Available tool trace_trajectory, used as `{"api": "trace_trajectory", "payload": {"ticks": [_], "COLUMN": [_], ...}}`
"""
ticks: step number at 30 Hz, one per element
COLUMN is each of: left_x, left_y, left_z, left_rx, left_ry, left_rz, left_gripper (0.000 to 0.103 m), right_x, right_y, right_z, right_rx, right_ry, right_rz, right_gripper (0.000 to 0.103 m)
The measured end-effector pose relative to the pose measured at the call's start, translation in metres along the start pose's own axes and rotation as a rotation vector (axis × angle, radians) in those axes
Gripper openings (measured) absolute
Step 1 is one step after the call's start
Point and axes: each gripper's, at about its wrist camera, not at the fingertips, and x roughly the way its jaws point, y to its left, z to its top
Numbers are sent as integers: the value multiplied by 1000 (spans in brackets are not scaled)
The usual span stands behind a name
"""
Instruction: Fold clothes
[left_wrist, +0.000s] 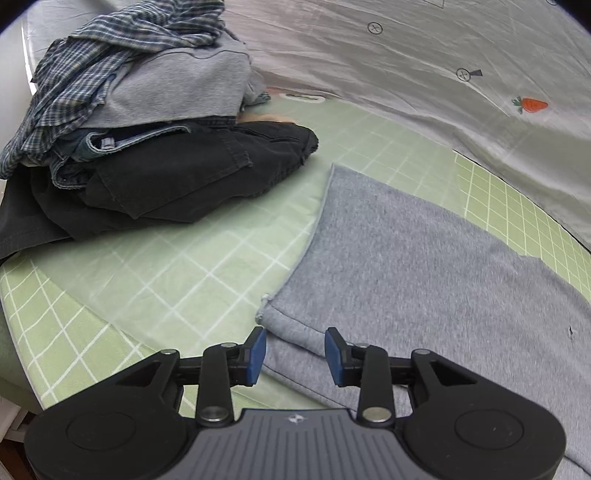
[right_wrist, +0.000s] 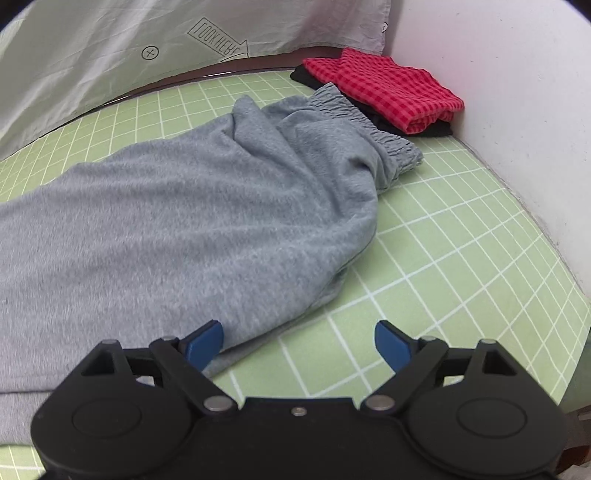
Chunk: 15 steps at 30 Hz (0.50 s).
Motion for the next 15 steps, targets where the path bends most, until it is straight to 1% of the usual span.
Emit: {"api": "trace_trajectory", "payload": {"ticks": [3, 4, 7, 12, 14, 15], "left_x": [10, 13, 20, 27, 29, 29], "left_y": [-4, -6, -14, -16, -18, -18], "left_z": [-5, -6, -12, -16, -16, -15], "left_rx": [-26, -15, 39, 63, 84, 88], "left_ry": [46, 55, 72, 78, 77, 77], "left_rz": [-49, -52, -31, -16, -6, -3], "left_gripper": [38, 38, 39, 41, 42, 43], "right_x": [-5, -6, -9, -7, -5, -5], "right_y": [12, 16, 31, 50, 59, 62], "right_z": [-10, -13, -20, -22, -22, -22], "right_rx": [-44, -67, -133, -206, -256, -280], "right_ry": [-9, -12, -18, -24, -25, -28], "right_rz": [13, 20, 27, 45, 30, 23], "right_gripper": [90, 90, 91, 91, 92, 93]}}
